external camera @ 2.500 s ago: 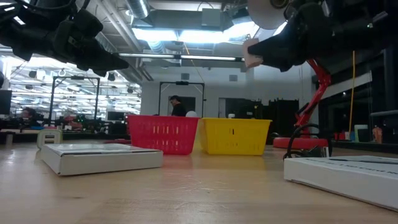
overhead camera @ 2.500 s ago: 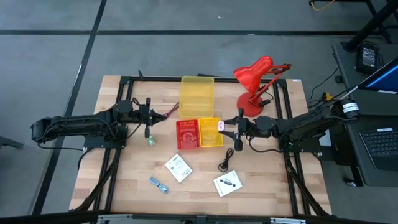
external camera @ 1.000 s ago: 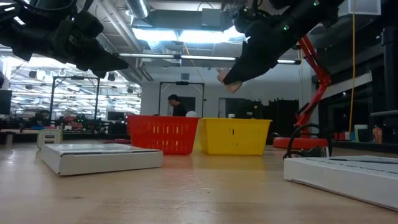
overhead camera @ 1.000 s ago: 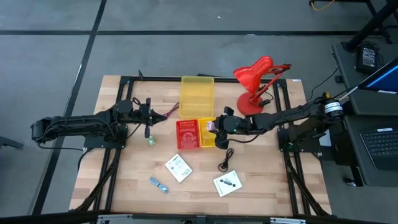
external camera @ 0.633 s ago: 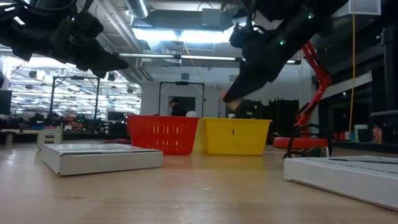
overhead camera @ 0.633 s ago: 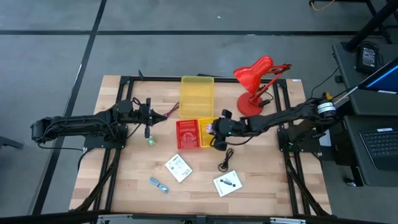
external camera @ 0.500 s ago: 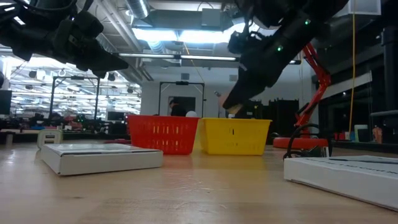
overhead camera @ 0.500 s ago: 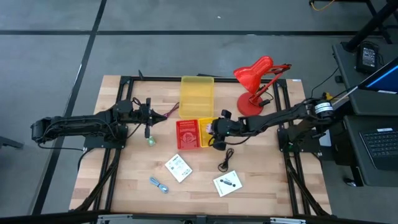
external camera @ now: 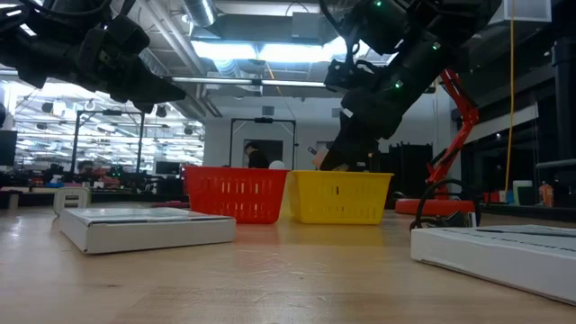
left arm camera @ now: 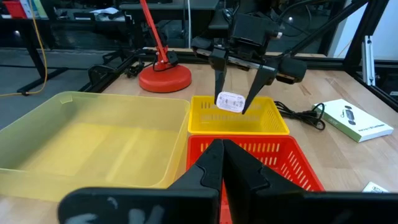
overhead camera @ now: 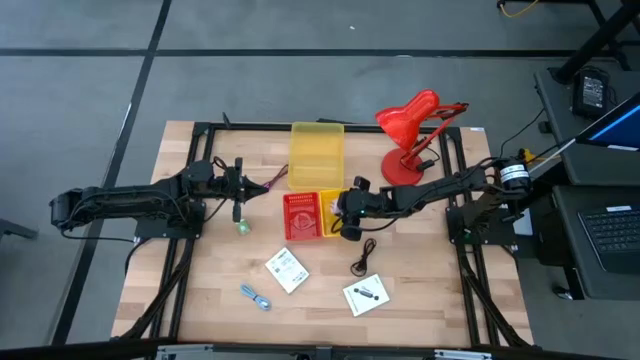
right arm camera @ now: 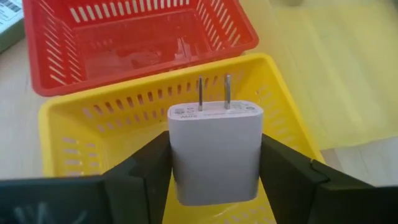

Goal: Pick and place items into bin
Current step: Put the pink charger adapter into the bottom yellow bin, then put the pink cable wire into the top yellow bin

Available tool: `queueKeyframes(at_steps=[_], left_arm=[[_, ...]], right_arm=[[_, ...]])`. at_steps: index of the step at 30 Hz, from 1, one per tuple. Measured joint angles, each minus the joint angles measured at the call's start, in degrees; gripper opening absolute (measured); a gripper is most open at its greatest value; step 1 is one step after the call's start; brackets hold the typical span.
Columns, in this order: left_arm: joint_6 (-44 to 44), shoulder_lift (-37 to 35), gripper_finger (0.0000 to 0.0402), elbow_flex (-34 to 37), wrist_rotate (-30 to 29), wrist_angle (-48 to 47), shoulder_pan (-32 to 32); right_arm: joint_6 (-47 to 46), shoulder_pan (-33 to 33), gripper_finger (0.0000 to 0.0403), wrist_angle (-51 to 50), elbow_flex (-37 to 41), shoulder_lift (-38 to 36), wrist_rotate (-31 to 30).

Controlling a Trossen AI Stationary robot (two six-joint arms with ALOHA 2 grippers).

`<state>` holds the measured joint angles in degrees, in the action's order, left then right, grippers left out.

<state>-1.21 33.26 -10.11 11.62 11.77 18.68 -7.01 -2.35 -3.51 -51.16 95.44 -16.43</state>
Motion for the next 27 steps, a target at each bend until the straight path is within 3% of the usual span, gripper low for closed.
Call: queueKeyframes(at_steps=[15, 21, 27], left_arm=[[0.0, 0.0, 0.0004, 0.0, 0.0, 0.0, 0.0], [0.0, 0.0, 0.0004, 0.0, 0.0, 0.0, 0.0], [0.0, 0.0, 0.0004, 0.0, 0.0, -0.2, 0.0]], right_arm=[[3.0, 0.0, 0.0202, 3.3, 0.0, 0.0, 0.0], [4.0, 0.0, 0.0161, 3.3, 0.0, -0.3, 0.1], [7.3, -1.8, 0.009, 3.0, -1.9, -3.8, 0.2]])
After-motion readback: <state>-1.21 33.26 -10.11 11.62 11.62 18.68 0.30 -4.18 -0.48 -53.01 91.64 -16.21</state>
